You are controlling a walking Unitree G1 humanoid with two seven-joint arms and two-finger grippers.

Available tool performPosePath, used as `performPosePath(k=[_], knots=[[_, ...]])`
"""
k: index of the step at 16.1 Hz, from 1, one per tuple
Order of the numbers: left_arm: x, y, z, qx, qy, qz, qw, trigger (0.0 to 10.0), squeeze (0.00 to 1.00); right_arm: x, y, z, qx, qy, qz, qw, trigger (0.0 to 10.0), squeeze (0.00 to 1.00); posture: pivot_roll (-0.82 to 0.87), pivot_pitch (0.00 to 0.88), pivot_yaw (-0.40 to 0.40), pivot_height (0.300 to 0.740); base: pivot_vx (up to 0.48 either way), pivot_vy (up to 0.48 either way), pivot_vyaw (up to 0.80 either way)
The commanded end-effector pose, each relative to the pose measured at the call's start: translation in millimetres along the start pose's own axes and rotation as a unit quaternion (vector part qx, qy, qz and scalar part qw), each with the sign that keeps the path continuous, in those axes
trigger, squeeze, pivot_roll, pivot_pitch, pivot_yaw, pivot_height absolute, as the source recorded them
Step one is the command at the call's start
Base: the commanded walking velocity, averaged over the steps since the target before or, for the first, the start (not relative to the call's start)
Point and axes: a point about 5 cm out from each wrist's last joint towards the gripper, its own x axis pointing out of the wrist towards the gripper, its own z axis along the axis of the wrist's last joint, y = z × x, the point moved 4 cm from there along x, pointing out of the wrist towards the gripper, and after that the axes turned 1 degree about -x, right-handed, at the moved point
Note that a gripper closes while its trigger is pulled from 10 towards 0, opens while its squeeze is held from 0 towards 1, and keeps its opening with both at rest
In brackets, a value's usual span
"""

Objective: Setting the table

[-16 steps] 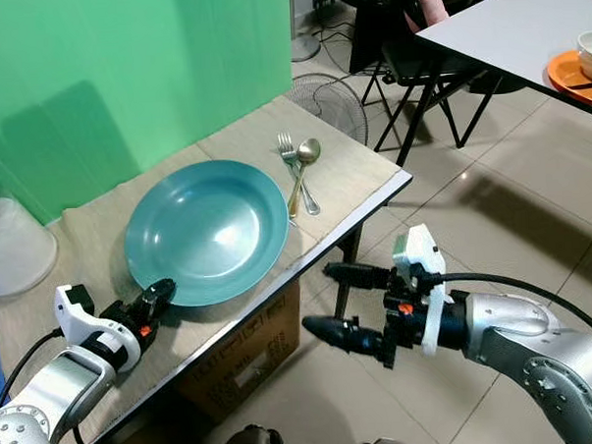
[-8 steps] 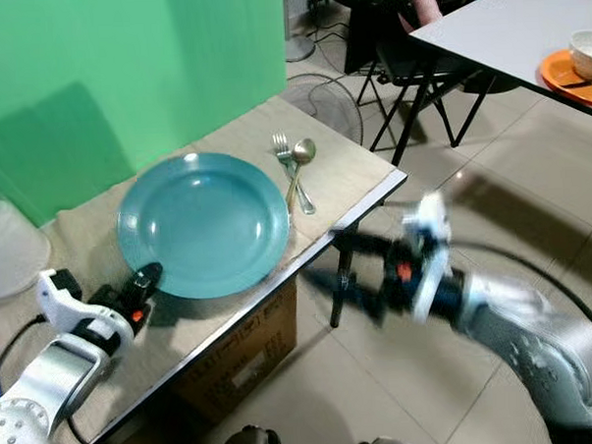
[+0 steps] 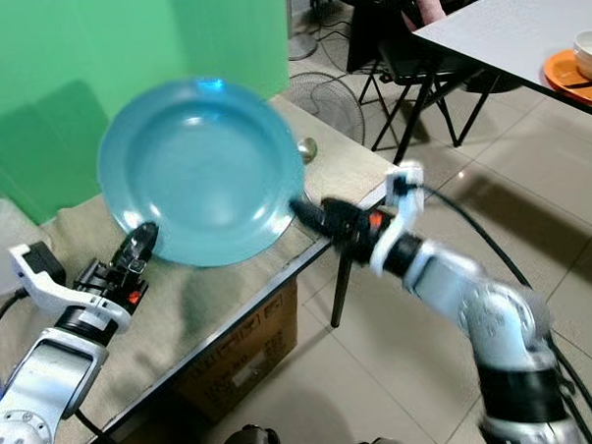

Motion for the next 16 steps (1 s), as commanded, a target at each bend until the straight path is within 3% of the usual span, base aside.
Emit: performPosePath(k=[1, 2, 3, 5, 6, 7, 8, 13, 16], knots=[[-0.5, -16.3, 1.8, 0.013, -0.003, -0.042, 0.999, 0.0, 0.00, -0.3, -1.0, 6.2, 0.015, -0.013, 0.000, 1.000, 10.0, 1.00, -0.01, 0.079, 0.035, 0.740, 0.000, 0.000, 0.00], [-1.1, -29.5, -2.1, 0.021, 0.007, -0.079, 0.997, 0.0, 0.00, 2.2, -1.5, 13.1, 0.038, -0.020, 0.002, 0.999, 10.0, 0.76, -0.01, 0.077, 0.036, 0.740, 0.000, 0.000, 0.00], [-1.8, -34.6, -3.8, 0.026, 0.012, -0.096, 0.995, 0.0, 0.00, 2.7, -3.9, 13.8, 0.044, -0.018, -0.003, 0.999, 10.0, 0.00, -0.01, 0.077, 0.036, 0.740, 0.000, 0.000, 0.00], [-3.1, -46.6, -8.2, 0.035, 0.025, -0.135, 0.990, 0.0, 0.00, 3.7, -11.4, 12.2, 0.056, -0.007, -0.022, 0.998, 10.0, 0.00, -0.01, 0.077, 0.037, 0.740, 0.000, 0.000, 0.00], [-3.6, -49.8, -11.9, 0.042, 0.036, -0.146, 0.988, 0.0, 0.00, 4.5, -9.7, 13.8, 0.084, -0.017, -0.012, 0.996, 7.7, 0.00, -0.01, 0.077, 0.037, 0.740, 0.000, 0.000, 0.00], [-3.9, -51.3, -13.2, 0.045, 0.040, -0.152, 0.986, 0.0, 0.00, 4.6, -7.3, 16.0, 0.107, -0.027, -0.001, 0.994, 0.6, 0.00, -0.01, 0.077, 0.037, 0.740, 0.000, 0.000, 0.00], [-4.0, -51.4, -13.0, 0.045, 0.040, -0.154, 0.986, 0.0, 0.00, 3.1, -3.9, 18.3, 0.128, -0.035, 0.013, 0.991, 0.0, 0.00, -0.01, 0.077, 0.037, 0.740, 0.000, 0.000, 0.00], [-3.5, -49.2, -13.1, 0.050, 0.043, -0.157, 0.985, 0.0, 0.00, -3.6, 2.6, 27.4, 0.188, -0.064, 0.060, 0.978, 0.0, 0.00, -0.02, 0.069, 0.039, 0.740, 0.000, 0.000, 0.00], [-3.9, -47.1, -13.8, 0.051, 0.045, -0.156, 0.985, 0.0, 0.00, -7.4, 8.3, 26.3, 0.212, -0.056, 0.082, 0.972, 0.0, 0.00, -0.02, 0.064, 0.042, 0.740, 0.000, 0.000, 0.00]])
